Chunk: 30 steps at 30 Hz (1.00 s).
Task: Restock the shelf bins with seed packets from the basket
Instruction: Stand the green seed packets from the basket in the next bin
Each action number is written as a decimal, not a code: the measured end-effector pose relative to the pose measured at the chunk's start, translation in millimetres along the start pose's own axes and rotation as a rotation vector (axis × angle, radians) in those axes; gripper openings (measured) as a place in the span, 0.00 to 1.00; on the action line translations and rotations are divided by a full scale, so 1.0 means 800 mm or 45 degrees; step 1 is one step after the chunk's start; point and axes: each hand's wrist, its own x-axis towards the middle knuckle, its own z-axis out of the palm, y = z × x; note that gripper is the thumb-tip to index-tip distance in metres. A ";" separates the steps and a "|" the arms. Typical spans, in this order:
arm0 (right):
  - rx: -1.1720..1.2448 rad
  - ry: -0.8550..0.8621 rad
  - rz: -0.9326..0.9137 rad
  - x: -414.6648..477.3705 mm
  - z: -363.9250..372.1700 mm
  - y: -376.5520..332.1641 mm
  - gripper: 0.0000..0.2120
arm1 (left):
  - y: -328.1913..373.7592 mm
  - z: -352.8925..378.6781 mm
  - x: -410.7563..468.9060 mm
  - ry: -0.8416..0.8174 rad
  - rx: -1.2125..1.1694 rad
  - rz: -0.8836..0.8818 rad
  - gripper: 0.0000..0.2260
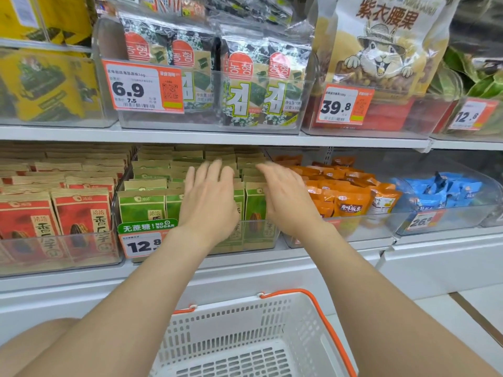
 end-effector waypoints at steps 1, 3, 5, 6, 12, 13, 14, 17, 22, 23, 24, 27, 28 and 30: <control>-0.061 -0.046 -0.014 0.002 0.001 -0.003 0.29 | -0.003 0.002 0.002 -0.020 0.042 -0.007 0.23; -0.106 -0.099 -0.039 0.005 0.004 -0.011 0.28 | -0.011 0.006 0.005 -0.118 0.131 -0.028 0.25; -0.085 -0.115 -0.065 0.005 0.004 -0.016 0.27 | -0.016 0.004 0.009 -0.224 0.224 0.004 0.26; -0.104 -0.111 -0.077 0.005 0.005 -0.016 0.28 | -0.016 0.002 0.010 -0.246 0.235 0.035 0.25; -0.143 -0.142 0.050 0.010 0.019 -0.024 0.37 | -0.026 0.003 0.012 -0.256 0.246 0.190 0.22; -0.097 -0.147 0.014 0.012 0.018 -0.026 0.35 | -0.033 0.006 0.013 -0.222 0.298 0.137 0.23; -0.071 -0.149 -0.005 0.012 0.017 -0.025 0.33 | -0.038 0.008 0.013 -0.198 0.349 0.095 0.23; -0.167 -0.124 0.115 0.005 0.015 -0.023 0.30 | -0.038 0.012 0.010 -0.240 0.358 0.109 0.27; -0.067 0.080 0.118 0.006 0.006 -0.053 0.32 | -0.037 -0.008 0.012 -0.006 -0.003 0.104 0.26; -0.023 0.112 0.070 0.007 0.004 -0.063 0.32 | -0.042 -0.016 0.014 0.065 -0.012 0.022 0.23; 0.007 0.137 0.025 0.008 0.004 -0.073 0.32 | -0.049 -0.024 0.015 0.087 0.044 -0.081 0.22; 0.054 0.078 -0.012 0.016 0.014 -0.097 0.27 | -0.082 -0.037 0.012 -0.119 0.215 -0.339 0.28; 0.039 0.032 0.014 0.020 0.019 -0.098 0.25 | -0.091 -0.038 0.009 -0.218 0.210 -0.349 0.31; -0.042 -0.079 0.151 0.030 0.027 -0.091 0.24 | -0.103 -0.038 0.001 -0.356 0.156 -0.258 0.32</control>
